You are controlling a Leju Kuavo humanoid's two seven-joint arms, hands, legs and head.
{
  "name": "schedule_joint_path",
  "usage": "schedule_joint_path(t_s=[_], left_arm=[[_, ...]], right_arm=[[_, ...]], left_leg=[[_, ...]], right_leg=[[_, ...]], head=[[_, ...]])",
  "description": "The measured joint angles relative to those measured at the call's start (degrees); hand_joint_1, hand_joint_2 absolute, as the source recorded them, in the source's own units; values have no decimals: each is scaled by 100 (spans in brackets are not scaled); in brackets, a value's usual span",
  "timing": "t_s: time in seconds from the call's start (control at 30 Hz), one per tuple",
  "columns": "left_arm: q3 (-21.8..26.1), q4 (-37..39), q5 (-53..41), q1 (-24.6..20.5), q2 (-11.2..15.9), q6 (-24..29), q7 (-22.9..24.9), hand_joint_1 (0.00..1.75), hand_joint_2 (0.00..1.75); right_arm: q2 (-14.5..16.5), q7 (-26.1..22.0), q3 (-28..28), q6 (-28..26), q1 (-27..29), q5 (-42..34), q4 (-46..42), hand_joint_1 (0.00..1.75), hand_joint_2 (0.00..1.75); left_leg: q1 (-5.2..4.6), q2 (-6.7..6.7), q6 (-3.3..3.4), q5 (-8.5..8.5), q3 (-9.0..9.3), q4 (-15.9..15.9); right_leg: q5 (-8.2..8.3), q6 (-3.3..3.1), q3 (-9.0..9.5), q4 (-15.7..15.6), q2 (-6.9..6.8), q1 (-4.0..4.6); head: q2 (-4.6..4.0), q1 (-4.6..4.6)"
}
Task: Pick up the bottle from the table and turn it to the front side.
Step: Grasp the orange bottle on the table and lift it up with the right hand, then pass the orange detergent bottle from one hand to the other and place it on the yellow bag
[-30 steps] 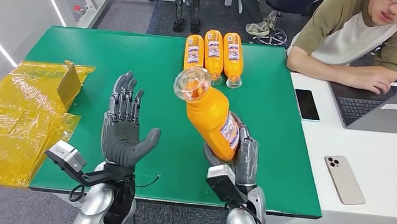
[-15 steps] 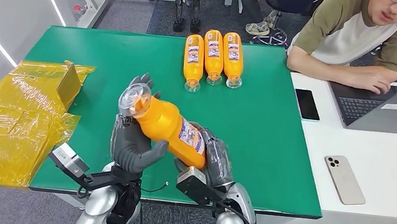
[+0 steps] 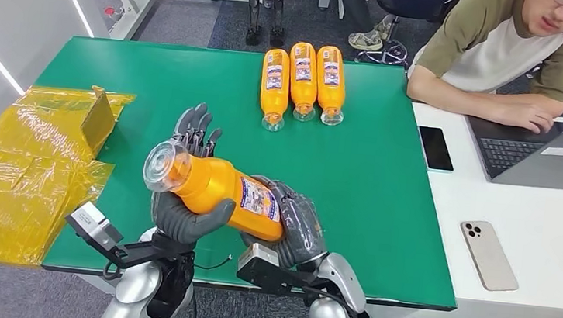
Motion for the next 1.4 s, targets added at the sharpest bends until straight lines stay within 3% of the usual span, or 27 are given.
schedule_joint_path(t_s=[0.03, 0.13, 0.17, 1.07, 1.1, 1.2, 1.23, 1.4], left_arm=[[7, 0, -11, 0, 1, -11, 8, 11, 175], [16, 0, -20, 1, 1, -36, 19, 139, 175], [18, 0, -20, 1, 2, -44, 19, 172, 175], [49, -48, 103, 64, 31, -48, 12, 175, 175], [49, -48, 102, 66, 31, -48, 12, 175, 175], [47, -48, 97, 66, 24, -54, 13, 175, 175], [46, -48, 93, 63, 18, -55, 13, 175, 175], [44, -48, 95, -18, -13, 46, 14, 175, 175]], right_arm=[[-13, 0, 0, 17, -7, 8, -2, 175, 175], [-48, 4, 1, 39, -18, 26, -9, 175, 175], [-60, 12, 1, 46, -21, 32, -10, 175, 175], [-271, 122, 7, 112, 115, 143, -96, 171, 175], [-272, 125, 7, 67, 137, 158, -106, 136, 175], [-269, 157, 1, -246, 265, 323, -186, 8, 175], [-263, 161, -3, -396, 325, 404, -224, 0, 175], [-109, -129, -60, -991, 672, -44, -465, 0, 175]], left_leg=[[0, 0, 0, 0, 0, 0], [0, 0, 0, 0, 0, 0], [0, 0, 0, 0, 0, 0], [0, 2, 0, 0, -2, 0], [0, 1, 0, 0, -2, 0], [0, 1, 0, 0, -3, 0], [0, 1, 0, 0, -3, 0], [0, 2, -1, -1, -6, -1]], right_leg=[[0, 0, 0, 0, 0, 0], [0, 0, 0, 0, 0, 0], [0, 0, 0, 0, 0, 0], [0, 0, -6, 0, 2, 0], [0, 0, -6, 0, 2, 0], [0, 0, -6, 0, 1, 0], [0, 0, -6, 0, 1, 0], [-1, -1, -9, 0, 2, 0]], head=[[0, 0], [0, 0], [0, 0], [-1, 0], [-1, 0], [0, -1], [-1, -1], [0, -1]])
